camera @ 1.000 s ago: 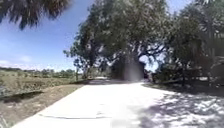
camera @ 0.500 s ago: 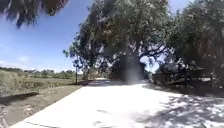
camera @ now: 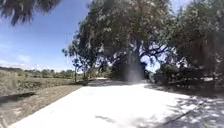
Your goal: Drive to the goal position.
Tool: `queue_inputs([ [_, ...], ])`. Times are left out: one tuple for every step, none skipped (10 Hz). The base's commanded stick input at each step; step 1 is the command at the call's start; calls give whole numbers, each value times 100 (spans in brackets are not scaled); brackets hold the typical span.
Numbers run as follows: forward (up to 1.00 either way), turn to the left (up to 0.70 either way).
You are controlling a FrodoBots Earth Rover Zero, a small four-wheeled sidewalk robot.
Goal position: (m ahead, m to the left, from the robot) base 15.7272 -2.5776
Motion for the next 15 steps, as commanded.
queue_inputs([
  [45, 0],
  [45, 0],
  [45, 0],
  [45, 0],
  [45, 0],
  [45, 0],
  [45, 0],
  [45, 0],
  [45, 0],
  [45, 0],
  [45, 0],
  [45, 0],
  [45, 0],
  [45, 0],
  [45, 0],
])
